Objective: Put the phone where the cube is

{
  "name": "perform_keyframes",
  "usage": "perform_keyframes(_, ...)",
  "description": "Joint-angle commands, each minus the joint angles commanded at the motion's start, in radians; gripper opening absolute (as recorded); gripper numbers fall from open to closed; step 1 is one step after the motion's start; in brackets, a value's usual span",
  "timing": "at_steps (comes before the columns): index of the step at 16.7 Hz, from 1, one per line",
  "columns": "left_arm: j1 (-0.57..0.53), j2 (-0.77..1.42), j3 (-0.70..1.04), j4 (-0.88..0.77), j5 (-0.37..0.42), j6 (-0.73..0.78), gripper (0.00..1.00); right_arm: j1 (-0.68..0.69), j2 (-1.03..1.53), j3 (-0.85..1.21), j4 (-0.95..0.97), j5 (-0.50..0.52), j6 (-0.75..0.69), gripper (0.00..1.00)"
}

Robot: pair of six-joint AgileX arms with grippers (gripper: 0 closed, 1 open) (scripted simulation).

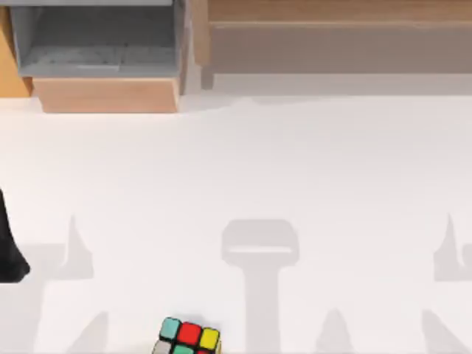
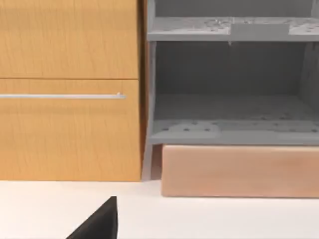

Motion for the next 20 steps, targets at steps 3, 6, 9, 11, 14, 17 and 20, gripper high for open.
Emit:
perform_keyframes(3, 0.0, 0.0, 0.0, 0.0, 0.0, 0.0, 1.0, -0.011, 0.013, 0.012, -0.012, 0.0, -0.01, 1.0)
perform_keyframes(6, 0.0, 0.0, 0.0, 0.0, 0.0, 0.0, 1.0, -0.082, 0.109, 0.089, -0.099, 0.0, -0.074, 1.0)
perform_keyframes(9, 0.0, 0.0, 0.0, 0.0, 0.0, 0.0, 1.0, -0.182, 0.302, 0.202, -0.236, 0.0, -0.163, 1.0)
perform_keyframes(11, 0.0, 0.0, 0.0, 0.0, 0.0, 0.0, 1.0, -0.252, 0.48, 0.283, -0.337, 0.0, -0.224, 1.0)
perform_keyframes(14, 0.0, 0.0, 0.0, 0.0, 0.0, 0.0, 1.0, -0.355, 0.79, 0.402, -0.489, 0.001, -0.314, 1.0)
perform_keyframes(17, 0.0, 0.0, 0.0, 0.0, 0.0, 0.0, 1.0, -0.454, 1.076, 0.515, -0.632, 0.001, -0.399, 1.0)
perform_keyframes(20, 0.0, 0.0, 0.0, 0.0, 0.0, 0.0, 1.0, -0.545, 1.28, 0.615, -0.754, 0.001, -0.479, 1.0)
